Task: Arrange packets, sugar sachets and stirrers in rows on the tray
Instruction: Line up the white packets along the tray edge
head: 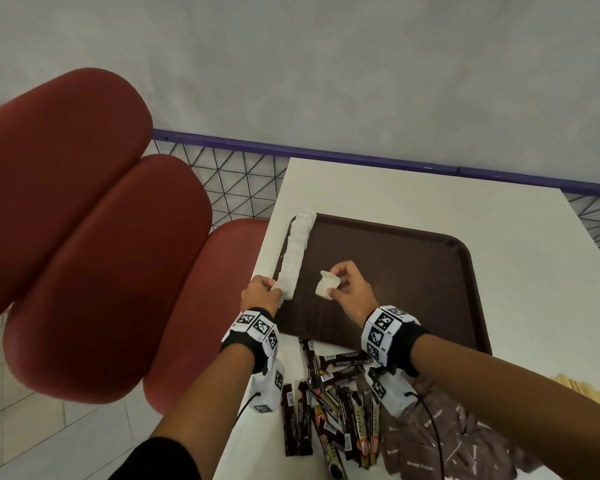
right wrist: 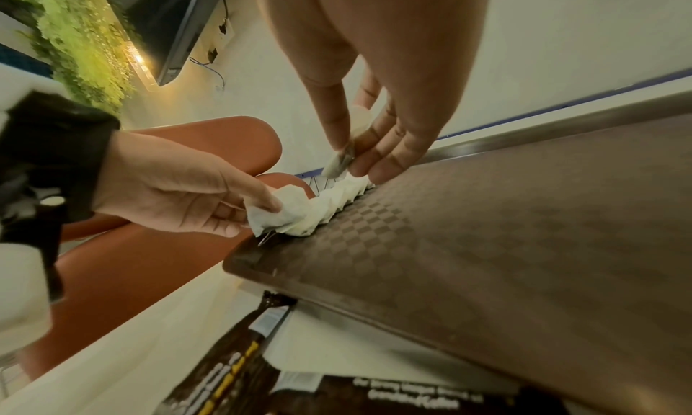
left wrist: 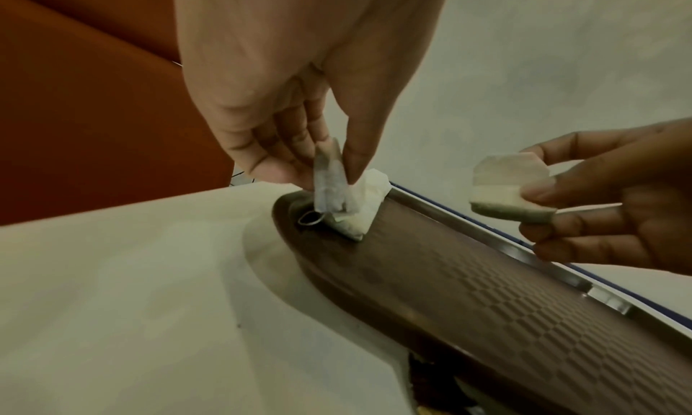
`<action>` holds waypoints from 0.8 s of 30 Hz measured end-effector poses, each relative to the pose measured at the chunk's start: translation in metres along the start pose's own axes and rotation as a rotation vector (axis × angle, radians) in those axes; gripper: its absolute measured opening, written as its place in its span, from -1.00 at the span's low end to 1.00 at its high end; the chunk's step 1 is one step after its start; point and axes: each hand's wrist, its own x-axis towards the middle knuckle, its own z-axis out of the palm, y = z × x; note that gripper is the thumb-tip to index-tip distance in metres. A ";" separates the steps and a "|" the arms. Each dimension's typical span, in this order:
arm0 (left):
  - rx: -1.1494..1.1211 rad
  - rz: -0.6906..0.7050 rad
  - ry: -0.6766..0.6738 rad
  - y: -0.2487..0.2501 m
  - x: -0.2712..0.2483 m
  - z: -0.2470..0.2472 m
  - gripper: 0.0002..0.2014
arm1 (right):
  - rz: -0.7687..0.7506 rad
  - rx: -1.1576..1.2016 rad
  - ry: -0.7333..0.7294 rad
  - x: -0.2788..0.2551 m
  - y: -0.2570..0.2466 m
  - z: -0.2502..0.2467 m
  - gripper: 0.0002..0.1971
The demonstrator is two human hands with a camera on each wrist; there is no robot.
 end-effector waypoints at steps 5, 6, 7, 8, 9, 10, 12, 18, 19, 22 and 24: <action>0.006 0.028 -0.019 0.001 0.003 0.001 -0.83 | 0.010 -0.017 -0.019 0.002 0.003 0.006 -0.85; 0.005 0.040 -0.020 0.001 0.004 0.001 -0.81 | 0.009 -0.020 -0.021 0.003 0.003 0.007 -0.87; 0.004 0.049 -0.024 0.000 0.005 0.001 -0.80 | 0.008 -0.024 -0.024 0.003 0.002 0.009 -0.88; 0.000 0.052 -0.032 -0.002 0.006 0.002 -0.79 | 0.010 -0.029 -0.028 0.003 0.002 0.010 -0.90; -0.011 0.051 -0.044 -0.003 0.007 0.003 -0.80 | 0.015 -0.033 -0.030 0.003 0.001 0.012 -0.90; -0.029 0.048 -0.053 -0.005 0.008 0.003 -0.82 | 0.020 -0.034 -0.027 0.004 0.000 0.013 -0.88; -0.061 0.035 -0.057 -0.008 0.009 0.003 -0.85 | 0.035 -0.020 -0.021 0.004 -0.002 0.017 -0.80; -0.112 0.023 -0.054 -0.010 0.007 0.001 -0.86 | 0.037 -0.032 0.012 0.003 -0.006 0.028 -0.68; -0.105 0.030 -0.052 -0.011 0.006 0.000 -0.87 | 0.035 -0.038 0.008 0.003 -0.006 0.030 -0.68; -0.071 0.053 -0.057 -0.016 0.006 -0.001 -0.88 | 0.023 -0.061 0.005 0.003 -0.006 0.032 -0.69; -0.069 0.055 -0.063 -0.018 0.007 -0.002 -0.90 | 0.015 -0.065 0.011 0.004 -0.007 0.033 -0.71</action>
